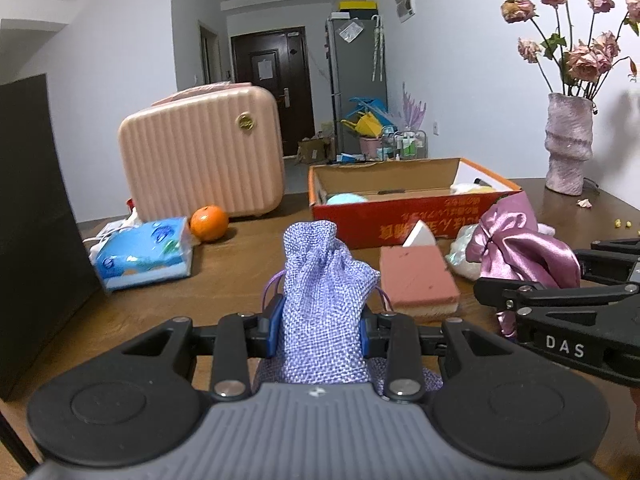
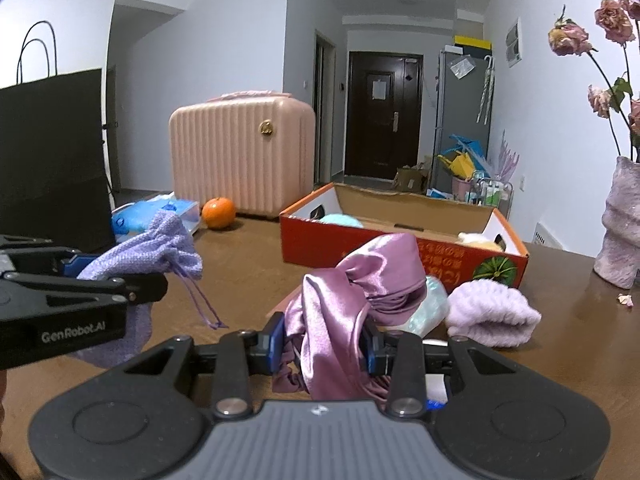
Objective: Organize soft objects
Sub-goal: 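Lift and carry the pouch and scrunchie over the cardboard box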
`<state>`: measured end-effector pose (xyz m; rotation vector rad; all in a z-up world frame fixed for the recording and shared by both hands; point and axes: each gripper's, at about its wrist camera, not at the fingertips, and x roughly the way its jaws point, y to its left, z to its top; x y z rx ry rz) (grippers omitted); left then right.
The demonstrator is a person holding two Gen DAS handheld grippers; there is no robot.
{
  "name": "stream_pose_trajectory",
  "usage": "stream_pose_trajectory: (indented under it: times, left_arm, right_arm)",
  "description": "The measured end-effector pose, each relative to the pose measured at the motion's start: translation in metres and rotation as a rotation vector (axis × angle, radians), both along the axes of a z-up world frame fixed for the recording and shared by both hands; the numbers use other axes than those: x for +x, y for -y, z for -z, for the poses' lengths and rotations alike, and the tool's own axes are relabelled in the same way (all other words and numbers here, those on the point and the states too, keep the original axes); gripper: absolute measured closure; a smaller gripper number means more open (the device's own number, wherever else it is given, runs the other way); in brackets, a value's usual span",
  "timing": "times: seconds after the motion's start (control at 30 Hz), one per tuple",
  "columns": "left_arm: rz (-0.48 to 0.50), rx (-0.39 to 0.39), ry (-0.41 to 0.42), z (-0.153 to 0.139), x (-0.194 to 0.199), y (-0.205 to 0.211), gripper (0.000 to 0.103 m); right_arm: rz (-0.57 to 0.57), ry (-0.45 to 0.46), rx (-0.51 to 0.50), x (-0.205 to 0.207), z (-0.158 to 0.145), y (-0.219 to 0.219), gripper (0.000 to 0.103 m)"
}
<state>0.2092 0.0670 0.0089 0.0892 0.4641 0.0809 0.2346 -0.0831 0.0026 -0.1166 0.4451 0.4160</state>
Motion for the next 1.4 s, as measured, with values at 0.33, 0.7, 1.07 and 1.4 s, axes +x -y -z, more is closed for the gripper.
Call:
stream_pose_trajectory:
  times: [0.33,0.7,1.07,1.4]
  left_arm:
    - [0.04,-0.005,0.032,-0.011,0.025,0.029,0.068]
    - [0.046,-0.031,0.052,-0.017,0.062,0.042,0.068]
    - [0.04,-0.042,0.063,-0.02,0.098,0.045,0.068]
    - [0.044,-0.057,0.081,-0.024,0.136,0.053,0.068]
  right_arm:
    - [0.028,0.04,0.031,0.017,-0.006,0.016,0.067]
    - [0.056,0.082,0.053,0.048,-0.011,0.035,0.067]
    - [0.078,0.108,0.05,0.086,-0.014,0.045,0.067]
    - [0.1,0.125,0.053,0.121,-0.015,0.053,0.067]
